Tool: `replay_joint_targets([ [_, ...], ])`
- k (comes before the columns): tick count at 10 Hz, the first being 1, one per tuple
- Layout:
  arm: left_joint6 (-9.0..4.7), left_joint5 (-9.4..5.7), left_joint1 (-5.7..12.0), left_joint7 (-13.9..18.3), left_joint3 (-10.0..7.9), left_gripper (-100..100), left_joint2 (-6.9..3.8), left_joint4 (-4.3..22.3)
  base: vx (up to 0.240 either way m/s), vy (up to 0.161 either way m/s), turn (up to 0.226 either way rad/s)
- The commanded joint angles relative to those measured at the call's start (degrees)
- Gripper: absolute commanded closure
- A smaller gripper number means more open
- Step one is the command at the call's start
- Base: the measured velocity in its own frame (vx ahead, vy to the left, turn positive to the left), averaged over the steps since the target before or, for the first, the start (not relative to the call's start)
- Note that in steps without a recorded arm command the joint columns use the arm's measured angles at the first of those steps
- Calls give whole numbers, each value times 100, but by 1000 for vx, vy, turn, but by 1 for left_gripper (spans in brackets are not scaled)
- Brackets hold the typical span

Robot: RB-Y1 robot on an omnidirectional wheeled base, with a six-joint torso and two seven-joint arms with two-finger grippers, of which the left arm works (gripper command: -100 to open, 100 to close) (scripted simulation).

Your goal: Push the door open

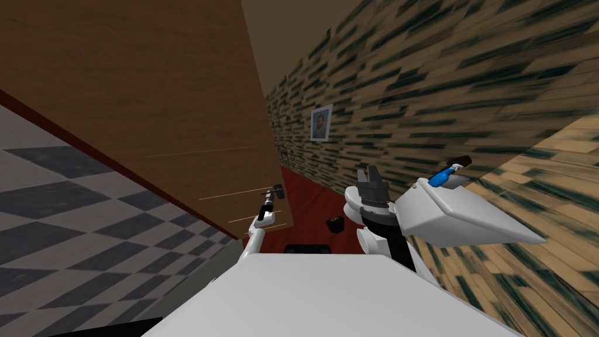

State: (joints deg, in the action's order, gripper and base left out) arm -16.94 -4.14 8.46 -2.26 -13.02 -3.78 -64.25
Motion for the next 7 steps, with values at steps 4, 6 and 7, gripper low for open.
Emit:
replay_joint_targets([
  [4,-21,3,52,-174,-294,100,-18,11,134,-11,75],
  [6,-31,13,91,-269,-415,100,16,22,128,41,36],
  [7,-35,16,105,-303,-458,100,33,25,106,54,41],
])
